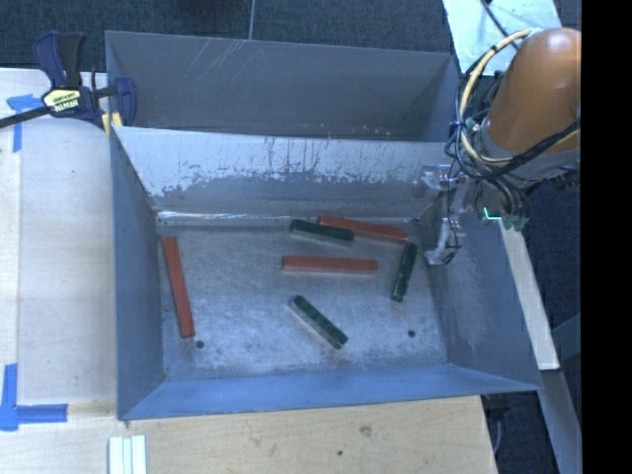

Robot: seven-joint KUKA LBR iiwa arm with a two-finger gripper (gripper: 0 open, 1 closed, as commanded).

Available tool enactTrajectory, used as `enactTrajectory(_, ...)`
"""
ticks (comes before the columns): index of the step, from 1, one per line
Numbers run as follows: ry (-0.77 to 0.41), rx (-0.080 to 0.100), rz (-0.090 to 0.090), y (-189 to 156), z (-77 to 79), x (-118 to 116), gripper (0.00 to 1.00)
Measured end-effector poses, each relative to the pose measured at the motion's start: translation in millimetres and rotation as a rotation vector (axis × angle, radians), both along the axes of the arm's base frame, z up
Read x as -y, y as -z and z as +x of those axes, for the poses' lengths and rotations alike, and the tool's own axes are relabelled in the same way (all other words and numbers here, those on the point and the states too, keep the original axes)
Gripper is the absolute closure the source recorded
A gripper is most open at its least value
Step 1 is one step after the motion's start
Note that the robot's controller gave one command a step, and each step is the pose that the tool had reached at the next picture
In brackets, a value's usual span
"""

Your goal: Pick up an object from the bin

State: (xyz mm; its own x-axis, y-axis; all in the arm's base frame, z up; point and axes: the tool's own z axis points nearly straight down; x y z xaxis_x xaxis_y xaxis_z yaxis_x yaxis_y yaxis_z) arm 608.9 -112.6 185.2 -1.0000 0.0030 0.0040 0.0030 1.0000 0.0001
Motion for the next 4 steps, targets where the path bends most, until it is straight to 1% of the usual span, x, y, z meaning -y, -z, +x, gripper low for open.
enactTrajectory(1, 0.080, -0.002, 0.001, 119, -3.6, 8, 0.00)
enactTrajectory(2, 0.072, 0.006, 0.002, 115, 9.4, -99, 0.00)
enactTrajectory(3, 0.076, 0.009, 0.000, 114, 10.2, -94, 1.00)
enactTrajectory(4, -0.353, 0.015, -0.002, -66, -10.9, -72, 1.00)
